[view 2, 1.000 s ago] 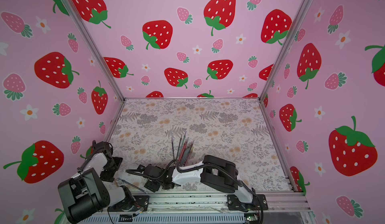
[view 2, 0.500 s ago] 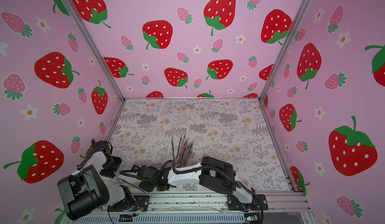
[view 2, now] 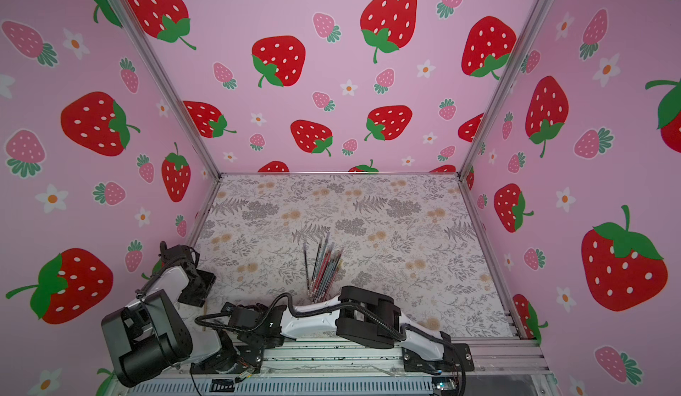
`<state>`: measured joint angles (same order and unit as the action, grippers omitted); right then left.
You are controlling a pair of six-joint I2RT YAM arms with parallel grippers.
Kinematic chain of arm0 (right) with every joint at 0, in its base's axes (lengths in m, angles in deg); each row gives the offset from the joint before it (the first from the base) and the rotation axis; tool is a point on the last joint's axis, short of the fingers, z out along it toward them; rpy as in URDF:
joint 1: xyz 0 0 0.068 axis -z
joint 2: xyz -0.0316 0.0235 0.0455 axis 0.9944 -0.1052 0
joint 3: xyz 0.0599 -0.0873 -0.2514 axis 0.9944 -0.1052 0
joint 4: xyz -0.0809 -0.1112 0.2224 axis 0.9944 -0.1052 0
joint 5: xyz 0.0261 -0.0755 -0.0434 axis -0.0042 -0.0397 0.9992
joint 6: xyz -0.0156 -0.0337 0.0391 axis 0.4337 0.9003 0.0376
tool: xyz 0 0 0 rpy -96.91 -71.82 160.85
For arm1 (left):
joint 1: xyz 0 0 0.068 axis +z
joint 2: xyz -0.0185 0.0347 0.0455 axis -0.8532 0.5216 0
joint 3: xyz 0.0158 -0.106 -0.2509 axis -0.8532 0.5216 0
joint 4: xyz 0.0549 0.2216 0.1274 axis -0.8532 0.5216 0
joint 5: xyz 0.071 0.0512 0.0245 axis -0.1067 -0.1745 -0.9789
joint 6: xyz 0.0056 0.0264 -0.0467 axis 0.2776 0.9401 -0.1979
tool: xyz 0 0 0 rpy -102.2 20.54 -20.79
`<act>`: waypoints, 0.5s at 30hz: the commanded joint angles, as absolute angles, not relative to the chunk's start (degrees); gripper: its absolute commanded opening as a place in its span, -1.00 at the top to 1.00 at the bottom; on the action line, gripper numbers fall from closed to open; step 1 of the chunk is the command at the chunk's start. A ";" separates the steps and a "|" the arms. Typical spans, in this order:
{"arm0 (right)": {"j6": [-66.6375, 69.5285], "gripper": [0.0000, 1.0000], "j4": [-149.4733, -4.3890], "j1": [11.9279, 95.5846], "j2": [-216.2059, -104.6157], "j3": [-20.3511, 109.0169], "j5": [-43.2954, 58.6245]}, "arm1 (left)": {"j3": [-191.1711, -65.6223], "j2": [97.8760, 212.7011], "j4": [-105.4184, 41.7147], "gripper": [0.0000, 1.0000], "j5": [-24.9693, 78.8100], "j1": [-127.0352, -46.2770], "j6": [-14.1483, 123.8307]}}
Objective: Remove the protective cover of the pencils
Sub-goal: Move the pencil to the center of the board.
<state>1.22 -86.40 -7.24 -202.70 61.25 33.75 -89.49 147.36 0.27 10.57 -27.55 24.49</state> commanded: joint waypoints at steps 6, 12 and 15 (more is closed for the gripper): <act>-3.38 -0.09 -89.71 -5.60 -201.22 56.64 39.88 | -87.03 151.70 -2.00 -0.08 18.92 -30.61 24.08; -0.12 -0.31 -80.47 -5.65 -194.68 50.11 34.26 | -86.85 152.46 -2.71 -0.07 20.23 -31.35 23.83; 0.62 -0.35 -77.94 -5.87 -193.74 49.36 31.19 | -87.22 152.27 -2.40 -0.06 19.92 -32.01 23.77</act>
